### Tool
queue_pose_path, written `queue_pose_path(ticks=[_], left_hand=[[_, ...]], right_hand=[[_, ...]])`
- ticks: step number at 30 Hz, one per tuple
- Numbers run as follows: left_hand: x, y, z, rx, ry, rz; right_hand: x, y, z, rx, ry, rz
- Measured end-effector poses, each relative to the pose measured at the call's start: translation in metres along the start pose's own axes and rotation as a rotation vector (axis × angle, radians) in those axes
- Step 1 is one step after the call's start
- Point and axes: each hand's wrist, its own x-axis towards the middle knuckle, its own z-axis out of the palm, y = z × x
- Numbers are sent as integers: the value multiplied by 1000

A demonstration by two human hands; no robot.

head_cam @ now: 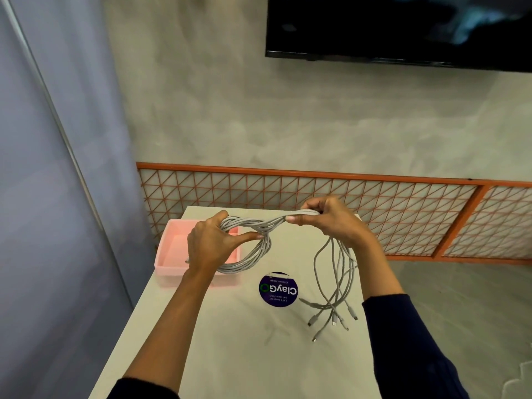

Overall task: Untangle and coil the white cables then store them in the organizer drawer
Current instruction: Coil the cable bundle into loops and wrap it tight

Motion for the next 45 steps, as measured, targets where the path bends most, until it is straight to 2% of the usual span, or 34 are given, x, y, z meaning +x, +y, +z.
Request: queue_pose_path(ticks=[4, 9, 16, 18, 20, 22, 25, 28, 32, 35, 40, 45], left_hand=[[0, 0, -1, -42, 38, -94], [4, 3, -5, -263, 60, -181], [11, -6, -13, -461, 25, -152], [15, -7, -19, -492, -69, -122], [20, -12, -25, -480, -174, -94], [22, -18, -28, -429, -202, -86], [24, -15, -32, -408, -173, -87], [25, -3, -36, -524, -139, -64], [27, 16, -35, -681, -6, -111], [30, 27, -36, -734, 23, -101], [32, 34, -38, -802, 20, -75], [31, 40, -36, -946, 64, -152]], right_hand=[[3, 0, 2, 22, -16, 9], [4, 5, -3, 93, -32, -4], [7, 26, 0, 25, 49, -7], [3, 33, -1, 44, -23, 4], [0, 37, -4, 132, -179, 4], [-1, 40, -4, 196, -279, 2], [1, 50, 6, 248, -341, 84], [2, 59, 22, 377, -399, 207], [7, 66, 38, 589, -497, 252], [13, 71, 46, 722, -557, 301], [16, 73, 58, 737, -590, 371], [13, 77, 65, 938, -894, 341]])
